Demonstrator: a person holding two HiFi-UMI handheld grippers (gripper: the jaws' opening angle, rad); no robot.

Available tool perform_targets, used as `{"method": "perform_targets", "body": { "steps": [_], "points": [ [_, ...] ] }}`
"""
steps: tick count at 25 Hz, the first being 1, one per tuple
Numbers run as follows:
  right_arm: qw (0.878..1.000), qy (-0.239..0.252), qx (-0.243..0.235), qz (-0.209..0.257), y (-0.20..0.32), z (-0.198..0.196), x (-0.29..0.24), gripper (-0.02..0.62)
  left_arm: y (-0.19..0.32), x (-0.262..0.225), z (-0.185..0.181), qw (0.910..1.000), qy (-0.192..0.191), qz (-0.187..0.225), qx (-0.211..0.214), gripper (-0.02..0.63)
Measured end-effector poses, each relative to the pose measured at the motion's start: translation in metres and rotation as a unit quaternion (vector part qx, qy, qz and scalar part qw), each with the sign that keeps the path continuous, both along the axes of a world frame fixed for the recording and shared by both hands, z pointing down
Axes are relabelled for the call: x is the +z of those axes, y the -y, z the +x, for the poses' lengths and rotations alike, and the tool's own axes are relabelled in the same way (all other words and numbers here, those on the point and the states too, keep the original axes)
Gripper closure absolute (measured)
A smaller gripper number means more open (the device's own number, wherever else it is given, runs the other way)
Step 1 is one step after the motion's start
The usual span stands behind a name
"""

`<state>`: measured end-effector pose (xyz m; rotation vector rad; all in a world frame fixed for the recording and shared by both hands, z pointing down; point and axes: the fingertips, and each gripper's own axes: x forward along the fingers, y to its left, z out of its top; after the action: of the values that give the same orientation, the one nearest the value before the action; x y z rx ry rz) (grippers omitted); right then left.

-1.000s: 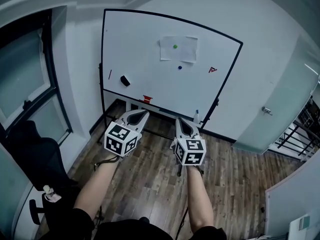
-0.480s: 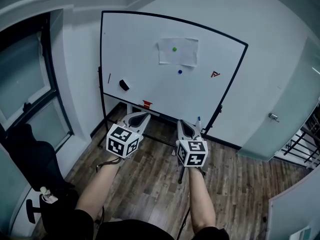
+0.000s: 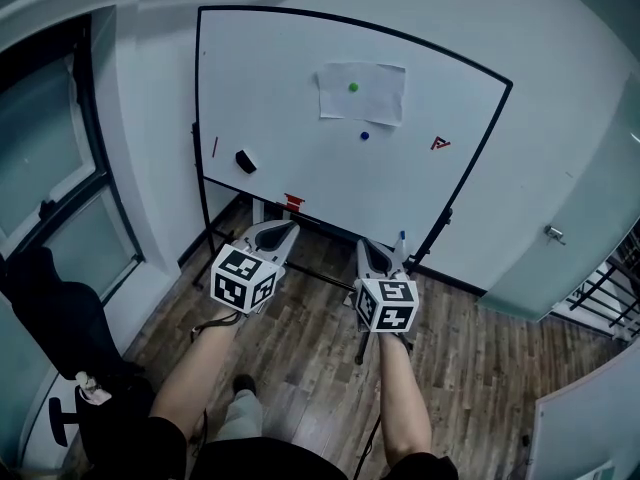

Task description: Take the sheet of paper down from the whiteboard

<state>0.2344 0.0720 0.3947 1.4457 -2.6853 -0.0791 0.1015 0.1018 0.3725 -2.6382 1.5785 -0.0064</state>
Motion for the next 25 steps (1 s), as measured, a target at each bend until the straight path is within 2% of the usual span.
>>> {"method": "perform_targets", "body": {
  "steps": [9,17,25],
  "points": [
    [1.000,-0.010,0.020,-0.002,0.097,-0.019,0.009,0.571,0.104,0.010,-0.021,0.9998,-0.004,-0.003,0.021,0.584],
    [0.999,-0.013,0.031,0.001,0.193,-0.054,-0.001,0.571,0.206,-0.005,-0.058,0.9994,-0.010,0.003,0.033,0.584],
    [0.999,-0.015,0.044,-0.001,0.271,-0.089,-0.005,0.571,0.286,-0.010,-0.093,0.9987,-0.013,0.003,0.049,0.584]
  ]
}}
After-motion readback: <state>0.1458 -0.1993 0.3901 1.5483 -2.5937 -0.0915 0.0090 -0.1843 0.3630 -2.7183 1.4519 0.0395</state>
